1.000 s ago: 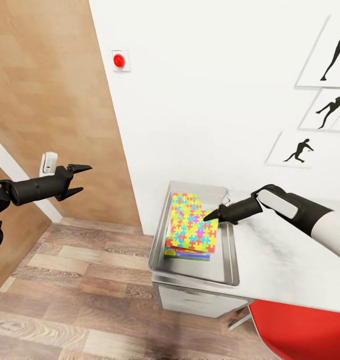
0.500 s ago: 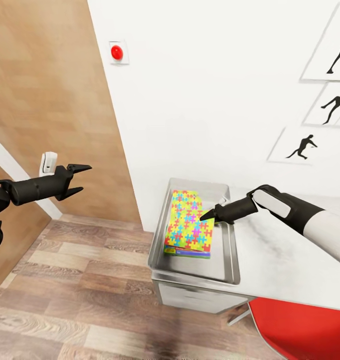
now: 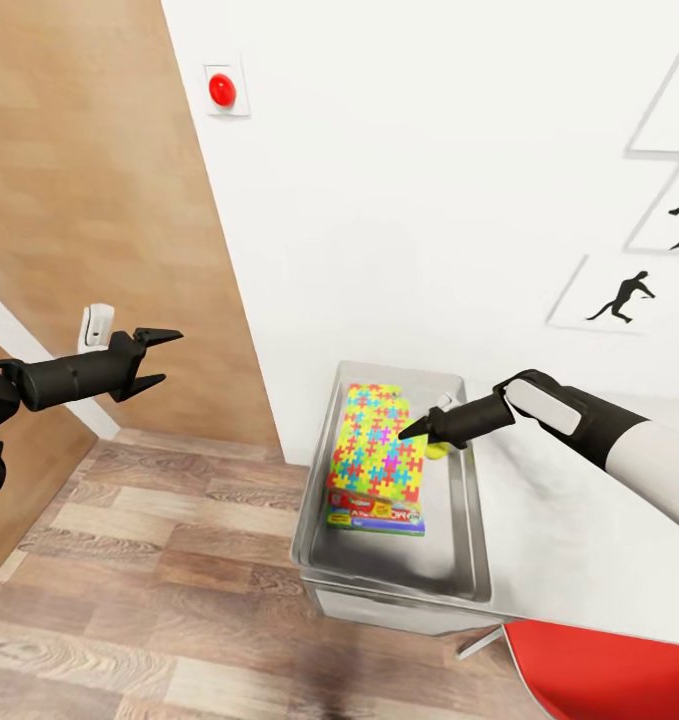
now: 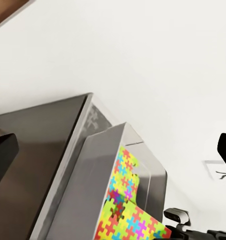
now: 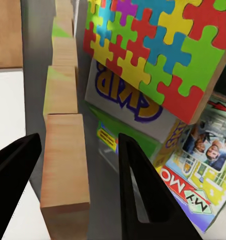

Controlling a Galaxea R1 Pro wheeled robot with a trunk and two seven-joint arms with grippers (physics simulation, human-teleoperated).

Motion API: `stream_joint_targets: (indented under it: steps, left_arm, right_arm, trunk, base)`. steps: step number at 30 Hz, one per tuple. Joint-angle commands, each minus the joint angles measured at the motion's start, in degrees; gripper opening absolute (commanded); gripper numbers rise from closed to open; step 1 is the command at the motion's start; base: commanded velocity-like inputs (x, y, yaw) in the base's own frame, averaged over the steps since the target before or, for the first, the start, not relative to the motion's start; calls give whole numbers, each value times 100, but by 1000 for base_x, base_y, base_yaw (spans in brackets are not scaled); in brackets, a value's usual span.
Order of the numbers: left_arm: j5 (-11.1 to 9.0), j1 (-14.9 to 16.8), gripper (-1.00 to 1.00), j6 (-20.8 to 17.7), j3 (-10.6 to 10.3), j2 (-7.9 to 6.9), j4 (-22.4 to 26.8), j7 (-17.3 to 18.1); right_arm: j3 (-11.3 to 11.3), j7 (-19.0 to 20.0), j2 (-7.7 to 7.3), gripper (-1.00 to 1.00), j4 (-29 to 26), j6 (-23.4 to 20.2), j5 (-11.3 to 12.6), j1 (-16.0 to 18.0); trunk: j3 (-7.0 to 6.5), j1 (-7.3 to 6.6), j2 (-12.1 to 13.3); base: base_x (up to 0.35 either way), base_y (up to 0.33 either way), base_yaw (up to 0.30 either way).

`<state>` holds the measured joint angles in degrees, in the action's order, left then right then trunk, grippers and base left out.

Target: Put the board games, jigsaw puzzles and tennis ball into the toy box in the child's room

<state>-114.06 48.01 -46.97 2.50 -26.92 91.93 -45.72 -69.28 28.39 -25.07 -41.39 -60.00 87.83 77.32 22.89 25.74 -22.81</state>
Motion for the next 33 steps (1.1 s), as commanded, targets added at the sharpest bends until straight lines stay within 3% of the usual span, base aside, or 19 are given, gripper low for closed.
stream_joint_targets:
  steps: [1,25,26,33]
  left_arm:
    - [-56,7,100,-8,5,-1,3,-60]
    - [-55,7,100,-5,5,3,3,-61]
    - [-55,7,100,-5,5,3,3,-62]
    - [-55,7,100,-5,5,3,8,-61]
  right_arm:
    - [-33,53,-10,-100,7,0,-154,11]
    - [-41,53,-39,-100,5,0,-157,3]
    - [-42,53,-45,100,3,0,-155,3]
    - [-39,53,-56,100,-20,0,-158,2]
  trunk:
    - [19,4,-11]
    - [53,4,-11]
    - [53,4,-11]
    - [53,4,-11]
  base:
    - [38,0,0]
    - [6,0,0]
    - [0,0,0]
    - [0,0,0]
